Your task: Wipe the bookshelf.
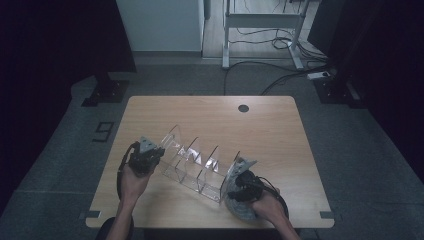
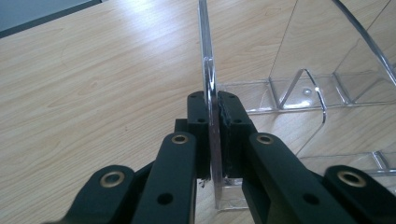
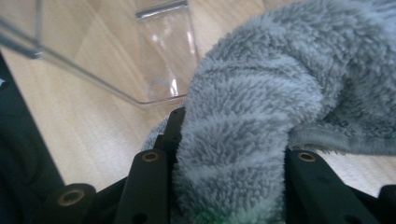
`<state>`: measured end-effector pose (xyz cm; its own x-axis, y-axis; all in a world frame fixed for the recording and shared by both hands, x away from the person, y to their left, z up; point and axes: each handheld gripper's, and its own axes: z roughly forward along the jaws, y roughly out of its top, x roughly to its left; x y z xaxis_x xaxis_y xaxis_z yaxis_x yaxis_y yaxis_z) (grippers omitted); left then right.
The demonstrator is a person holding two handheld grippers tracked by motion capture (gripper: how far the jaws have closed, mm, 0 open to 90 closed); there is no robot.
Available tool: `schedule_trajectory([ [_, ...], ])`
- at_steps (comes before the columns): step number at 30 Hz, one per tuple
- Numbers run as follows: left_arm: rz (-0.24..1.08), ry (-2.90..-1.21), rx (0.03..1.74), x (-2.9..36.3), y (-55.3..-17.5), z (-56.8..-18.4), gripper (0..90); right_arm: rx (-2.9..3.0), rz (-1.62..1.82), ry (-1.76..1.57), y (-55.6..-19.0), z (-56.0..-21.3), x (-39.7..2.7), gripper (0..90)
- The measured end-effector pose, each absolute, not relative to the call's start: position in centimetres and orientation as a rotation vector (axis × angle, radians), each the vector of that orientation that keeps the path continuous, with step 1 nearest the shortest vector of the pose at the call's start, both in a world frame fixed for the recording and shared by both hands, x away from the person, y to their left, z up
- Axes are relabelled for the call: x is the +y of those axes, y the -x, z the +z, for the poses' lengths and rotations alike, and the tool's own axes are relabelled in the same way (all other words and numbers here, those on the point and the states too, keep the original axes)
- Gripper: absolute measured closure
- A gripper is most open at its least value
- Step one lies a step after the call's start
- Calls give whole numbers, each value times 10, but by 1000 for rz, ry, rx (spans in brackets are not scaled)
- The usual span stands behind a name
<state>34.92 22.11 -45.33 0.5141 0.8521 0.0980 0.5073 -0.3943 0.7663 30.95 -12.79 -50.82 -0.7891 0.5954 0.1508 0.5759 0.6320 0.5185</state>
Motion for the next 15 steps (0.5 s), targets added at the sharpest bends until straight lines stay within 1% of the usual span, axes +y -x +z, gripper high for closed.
schedule_trajectory([
  [15,650,-2074,1118,220,-349,-453,850,2867,906,-943,-287,-506,-118,627],
])
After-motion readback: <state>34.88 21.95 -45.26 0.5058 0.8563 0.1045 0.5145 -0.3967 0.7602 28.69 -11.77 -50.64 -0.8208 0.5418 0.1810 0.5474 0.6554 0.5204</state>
